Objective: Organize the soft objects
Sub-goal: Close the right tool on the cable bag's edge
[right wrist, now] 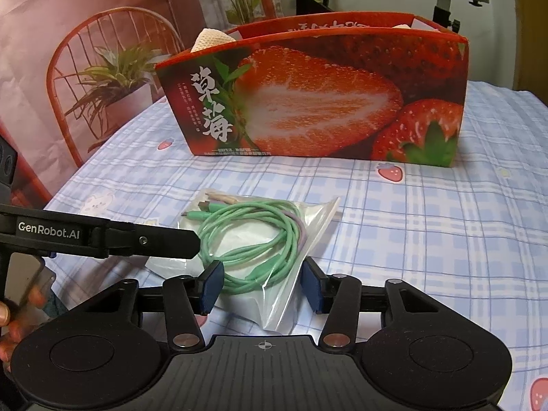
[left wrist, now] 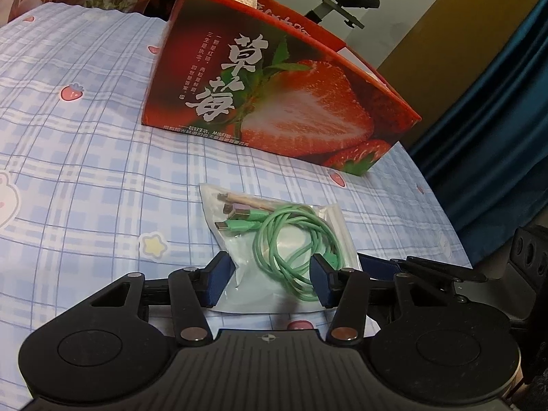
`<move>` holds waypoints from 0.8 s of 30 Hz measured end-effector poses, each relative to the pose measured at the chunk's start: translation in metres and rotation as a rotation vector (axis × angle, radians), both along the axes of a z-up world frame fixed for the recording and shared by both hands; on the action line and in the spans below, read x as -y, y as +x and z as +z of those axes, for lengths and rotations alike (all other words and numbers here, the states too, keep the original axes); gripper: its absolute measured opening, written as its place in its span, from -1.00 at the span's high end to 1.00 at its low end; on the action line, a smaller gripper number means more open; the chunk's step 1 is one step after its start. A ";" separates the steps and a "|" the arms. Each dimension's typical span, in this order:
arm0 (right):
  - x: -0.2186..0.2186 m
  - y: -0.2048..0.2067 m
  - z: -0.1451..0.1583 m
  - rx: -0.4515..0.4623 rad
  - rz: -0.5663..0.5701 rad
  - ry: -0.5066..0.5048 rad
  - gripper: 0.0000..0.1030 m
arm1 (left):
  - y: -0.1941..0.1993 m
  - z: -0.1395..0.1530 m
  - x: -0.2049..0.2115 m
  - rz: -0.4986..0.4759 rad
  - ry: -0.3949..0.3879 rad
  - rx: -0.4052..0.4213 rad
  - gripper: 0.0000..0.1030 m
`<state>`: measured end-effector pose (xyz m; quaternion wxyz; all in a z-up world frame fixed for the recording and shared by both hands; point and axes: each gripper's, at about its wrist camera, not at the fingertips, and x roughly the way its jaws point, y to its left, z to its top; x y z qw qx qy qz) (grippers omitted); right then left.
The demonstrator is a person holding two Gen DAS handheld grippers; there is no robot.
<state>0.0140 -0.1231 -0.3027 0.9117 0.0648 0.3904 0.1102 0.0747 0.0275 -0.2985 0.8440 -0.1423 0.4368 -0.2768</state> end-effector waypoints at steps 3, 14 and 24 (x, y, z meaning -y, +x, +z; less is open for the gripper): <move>0.000 0.000 -0.001 0.001 -0.005 -0.007 0.12 | 0.000 0.000 -0.002 0.003 -0.011 -0.003 -0.02; 0.005 0.003 -0.001 -0.006 -0.033 0.018 0.44 | -0.001 -0.002 -0.002 0.004 -0.036 -0.004 -0.02; -0.001 0.000 0.005 0.036 -0.010 -0.017 0.73 | -0.003 0.000 -0.006 0.026 -0.086 -0.017 -0.02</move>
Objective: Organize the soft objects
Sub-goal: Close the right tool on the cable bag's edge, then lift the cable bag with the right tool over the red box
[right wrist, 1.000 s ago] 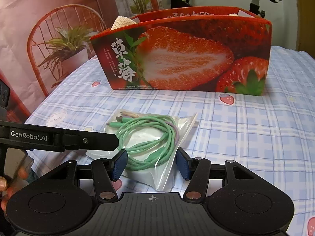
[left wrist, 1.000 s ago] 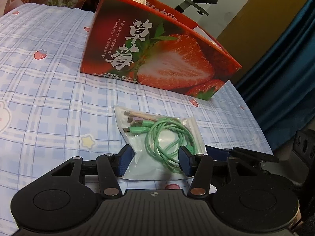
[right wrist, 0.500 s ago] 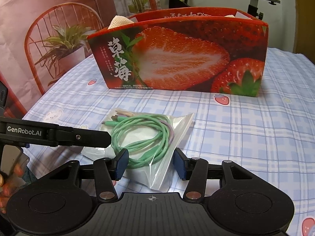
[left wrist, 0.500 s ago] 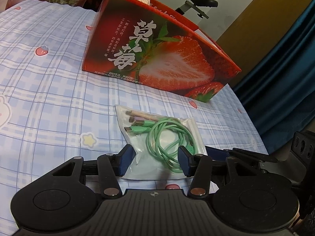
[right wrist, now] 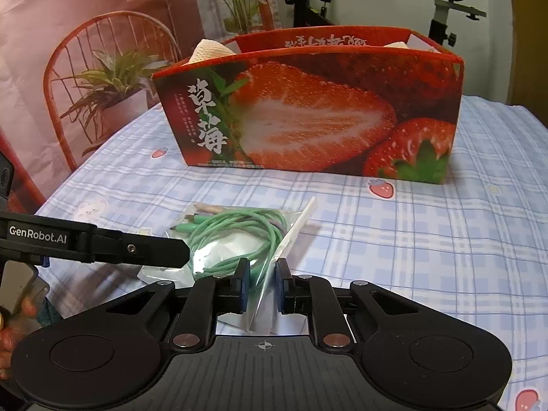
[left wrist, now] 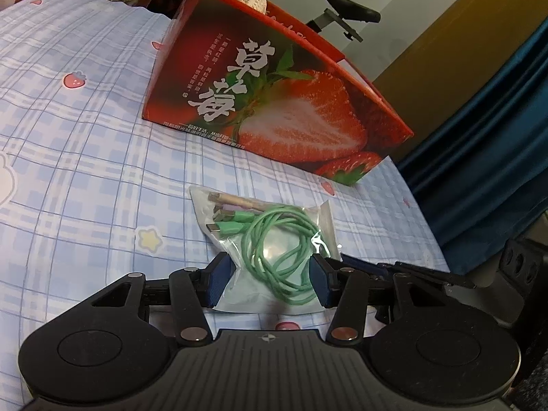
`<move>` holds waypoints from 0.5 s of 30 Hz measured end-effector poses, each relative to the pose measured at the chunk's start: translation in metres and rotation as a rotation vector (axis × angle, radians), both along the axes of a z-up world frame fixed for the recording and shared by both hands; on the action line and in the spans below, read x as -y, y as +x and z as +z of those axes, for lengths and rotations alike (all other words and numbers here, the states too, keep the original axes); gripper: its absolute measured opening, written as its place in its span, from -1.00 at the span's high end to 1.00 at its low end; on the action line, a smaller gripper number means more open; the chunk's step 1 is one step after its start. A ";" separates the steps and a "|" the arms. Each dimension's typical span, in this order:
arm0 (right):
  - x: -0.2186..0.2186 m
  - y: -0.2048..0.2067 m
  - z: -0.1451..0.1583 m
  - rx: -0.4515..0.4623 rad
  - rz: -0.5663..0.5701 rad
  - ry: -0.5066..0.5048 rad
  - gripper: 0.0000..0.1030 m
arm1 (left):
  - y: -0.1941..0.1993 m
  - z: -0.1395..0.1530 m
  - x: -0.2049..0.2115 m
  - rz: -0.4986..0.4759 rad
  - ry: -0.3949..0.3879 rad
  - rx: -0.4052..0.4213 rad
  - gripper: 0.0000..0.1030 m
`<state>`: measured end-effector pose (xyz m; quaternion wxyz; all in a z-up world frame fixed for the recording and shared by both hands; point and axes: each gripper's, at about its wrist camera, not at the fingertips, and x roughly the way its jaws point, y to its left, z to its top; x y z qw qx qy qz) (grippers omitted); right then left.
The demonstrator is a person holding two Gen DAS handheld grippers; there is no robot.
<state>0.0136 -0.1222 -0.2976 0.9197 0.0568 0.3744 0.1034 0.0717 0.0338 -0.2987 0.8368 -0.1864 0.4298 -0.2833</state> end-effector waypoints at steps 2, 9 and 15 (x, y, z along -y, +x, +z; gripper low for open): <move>0.000 -0.001 0.000 0.004 0.000 0.008 0.73 | 0.000 0.001 0.000 0.000 -0.004 -0.001 -0.02; -0.001 -0.001 -0.001 0.004 0.003 -0.006 0.75 | 0.001 0.000 -0.002 0.015 0.065 -0.006 0.20; 0.001 -0.002 -0.002 0.005 -0.001 0.010 0.75 | 0.001 0.000 0.000 0.007 0.156 0.027 0.67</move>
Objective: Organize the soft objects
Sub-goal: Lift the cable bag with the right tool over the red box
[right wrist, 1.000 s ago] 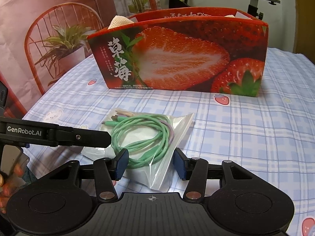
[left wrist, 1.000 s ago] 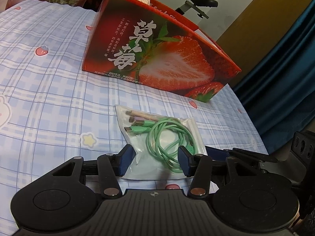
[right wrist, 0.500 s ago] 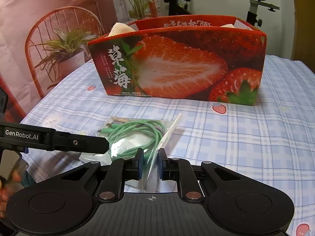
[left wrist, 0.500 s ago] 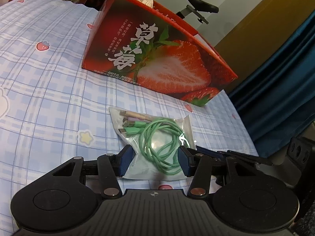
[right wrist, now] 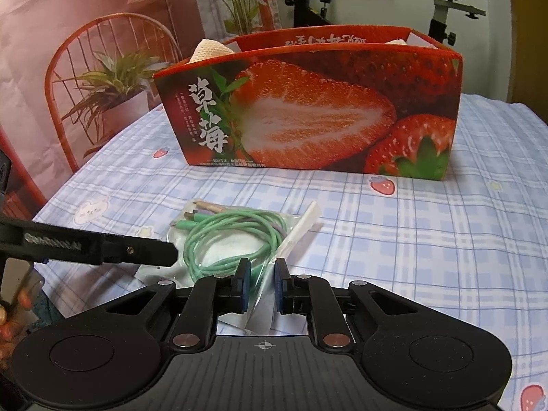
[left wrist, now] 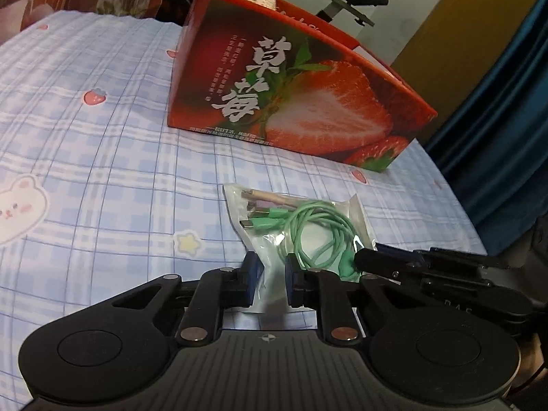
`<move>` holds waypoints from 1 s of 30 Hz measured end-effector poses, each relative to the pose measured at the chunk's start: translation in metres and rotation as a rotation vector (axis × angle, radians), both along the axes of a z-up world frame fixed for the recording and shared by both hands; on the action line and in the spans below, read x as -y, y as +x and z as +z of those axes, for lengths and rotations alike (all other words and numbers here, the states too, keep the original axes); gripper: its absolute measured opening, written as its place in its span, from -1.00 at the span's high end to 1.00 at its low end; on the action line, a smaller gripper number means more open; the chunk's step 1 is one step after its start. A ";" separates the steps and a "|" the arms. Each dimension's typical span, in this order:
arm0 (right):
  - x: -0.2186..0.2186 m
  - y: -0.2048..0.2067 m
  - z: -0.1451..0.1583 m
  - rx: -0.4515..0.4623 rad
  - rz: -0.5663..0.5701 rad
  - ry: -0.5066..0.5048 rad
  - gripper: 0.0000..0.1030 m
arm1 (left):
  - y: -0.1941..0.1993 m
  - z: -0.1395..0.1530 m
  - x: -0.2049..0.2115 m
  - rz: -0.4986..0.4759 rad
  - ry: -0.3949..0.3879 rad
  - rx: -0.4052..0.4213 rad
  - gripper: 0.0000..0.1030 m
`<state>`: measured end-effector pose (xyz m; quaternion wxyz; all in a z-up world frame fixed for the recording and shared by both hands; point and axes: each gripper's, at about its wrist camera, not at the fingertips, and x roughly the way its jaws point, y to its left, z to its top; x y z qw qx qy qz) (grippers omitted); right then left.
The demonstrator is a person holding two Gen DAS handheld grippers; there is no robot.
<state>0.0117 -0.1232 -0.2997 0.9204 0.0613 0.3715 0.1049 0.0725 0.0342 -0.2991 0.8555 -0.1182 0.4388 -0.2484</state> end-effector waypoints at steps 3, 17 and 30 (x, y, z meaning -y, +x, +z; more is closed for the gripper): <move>0.000 0.000 -0.001 0.002 -0.003 0.009 0.75 | -0.001 0.000 0.003 -0.004 0.016 0.018 0.77; 0.004 -0.009 0.032 0.148 -0.006 0.011 0.78 | -0.009 0.038 0.000 0.001 -0.058 0.150 0.84; 0.024 0.042 0.128 0.331 0.023 -0.050 0.78 | 0.043 0.121 0.027 -0.033 -0.069 0.354 0.84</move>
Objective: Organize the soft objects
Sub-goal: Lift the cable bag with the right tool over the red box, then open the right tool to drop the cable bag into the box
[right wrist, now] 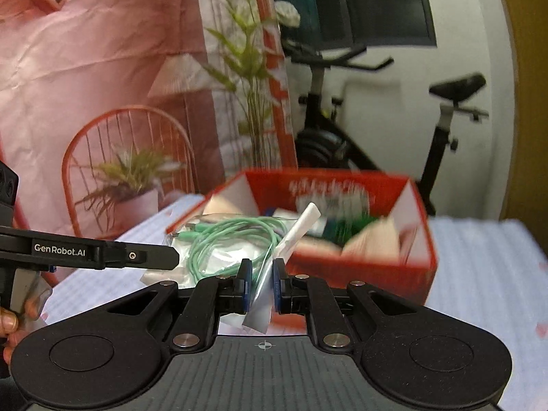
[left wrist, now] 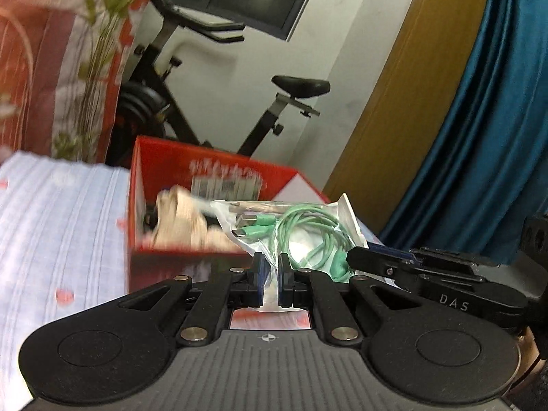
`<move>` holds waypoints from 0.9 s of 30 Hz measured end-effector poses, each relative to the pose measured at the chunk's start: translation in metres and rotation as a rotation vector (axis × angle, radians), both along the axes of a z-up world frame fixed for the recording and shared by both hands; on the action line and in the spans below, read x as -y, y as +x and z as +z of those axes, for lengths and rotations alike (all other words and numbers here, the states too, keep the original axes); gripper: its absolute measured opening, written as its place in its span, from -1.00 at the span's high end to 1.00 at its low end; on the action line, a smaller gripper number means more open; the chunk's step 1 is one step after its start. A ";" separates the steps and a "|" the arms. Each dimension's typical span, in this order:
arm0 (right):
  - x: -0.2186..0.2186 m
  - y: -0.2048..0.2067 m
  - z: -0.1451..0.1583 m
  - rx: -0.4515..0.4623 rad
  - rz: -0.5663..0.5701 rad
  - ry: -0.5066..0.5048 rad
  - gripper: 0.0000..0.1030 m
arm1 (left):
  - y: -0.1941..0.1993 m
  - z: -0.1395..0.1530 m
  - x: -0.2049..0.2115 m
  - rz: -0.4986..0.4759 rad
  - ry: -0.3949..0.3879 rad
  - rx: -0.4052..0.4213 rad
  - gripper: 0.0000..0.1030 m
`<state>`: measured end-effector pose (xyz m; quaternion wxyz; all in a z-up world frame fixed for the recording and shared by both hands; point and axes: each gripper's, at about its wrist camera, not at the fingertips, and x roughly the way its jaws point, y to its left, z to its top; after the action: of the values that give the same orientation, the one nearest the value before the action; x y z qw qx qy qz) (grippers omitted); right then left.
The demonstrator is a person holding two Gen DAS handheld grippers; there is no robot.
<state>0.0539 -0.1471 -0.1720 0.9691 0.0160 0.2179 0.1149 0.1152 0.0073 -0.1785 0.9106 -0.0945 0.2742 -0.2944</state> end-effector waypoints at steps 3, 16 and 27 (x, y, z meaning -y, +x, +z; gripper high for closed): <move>0.003 0.023 0.013 0.018 0.003 -0.042 0.78 | 0.023 0.004 0.009 0.015 0.004 -0.002 0.84; 0.018 0.130 -0.004 -0.089 -0.013 -0.072 0.78 | 0.098 -0.011 0.031 0.046 0.160 -0.121 0.84; 0.011 0.176 -0.048 -0.346 -0.046 -0.153 0.88 | 0.112 -0.020 0.035 0.041 0.253 -0.183 0.74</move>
<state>0.2297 -0.1577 -0.2203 0.9179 -0.0330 0.3889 0.0715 0.2270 -0.0278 -0.1981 0.8922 -0.0112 0.3890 -0.2292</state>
